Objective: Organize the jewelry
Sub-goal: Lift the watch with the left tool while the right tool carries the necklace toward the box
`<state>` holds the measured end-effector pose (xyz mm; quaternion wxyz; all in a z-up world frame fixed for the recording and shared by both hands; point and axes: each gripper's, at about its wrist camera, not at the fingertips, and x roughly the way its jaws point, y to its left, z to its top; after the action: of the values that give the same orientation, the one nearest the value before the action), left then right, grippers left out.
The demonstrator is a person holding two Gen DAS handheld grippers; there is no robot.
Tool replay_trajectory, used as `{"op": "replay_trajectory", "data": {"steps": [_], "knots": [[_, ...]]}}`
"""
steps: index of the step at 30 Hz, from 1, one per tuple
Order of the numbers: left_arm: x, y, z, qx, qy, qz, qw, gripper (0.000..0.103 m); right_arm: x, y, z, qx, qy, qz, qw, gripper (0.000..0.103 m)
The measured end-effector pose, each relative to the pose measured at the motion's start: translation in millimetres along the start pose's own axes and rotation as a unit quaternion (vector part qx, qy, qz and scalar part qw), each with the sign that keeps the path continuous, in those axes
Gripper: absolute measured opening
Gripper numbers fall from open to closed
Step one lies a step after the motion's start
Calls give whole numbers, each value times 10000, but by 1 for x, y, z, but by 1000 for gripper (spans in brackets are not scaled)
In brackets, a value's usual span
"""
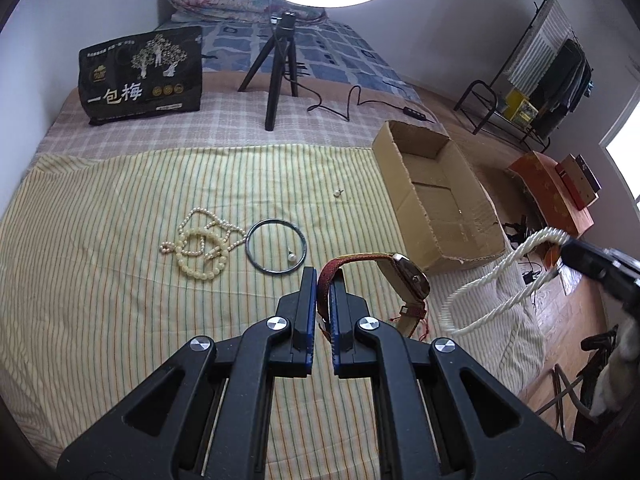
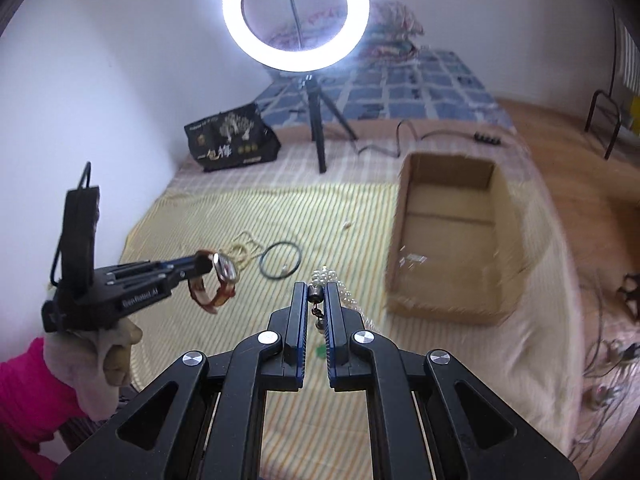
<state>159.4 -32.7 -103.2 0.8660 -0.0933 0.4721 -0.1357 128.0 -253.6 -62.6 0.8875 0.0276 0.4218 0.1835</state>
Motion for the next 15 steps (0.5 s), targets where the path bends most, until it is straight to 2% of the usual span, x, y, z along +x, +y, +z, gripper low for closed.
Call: {"op": "replay_trajectory", "data": {"steps": [8,15], "knots": [[5,-29,24,215,-92,-129,9996,4,-30,-21,26,-67,-300,-278,9991,6],[21,-60,44,476,-146,-191,9986,4,-31,-41,61,-210,-429,-571,9972,6]]}}
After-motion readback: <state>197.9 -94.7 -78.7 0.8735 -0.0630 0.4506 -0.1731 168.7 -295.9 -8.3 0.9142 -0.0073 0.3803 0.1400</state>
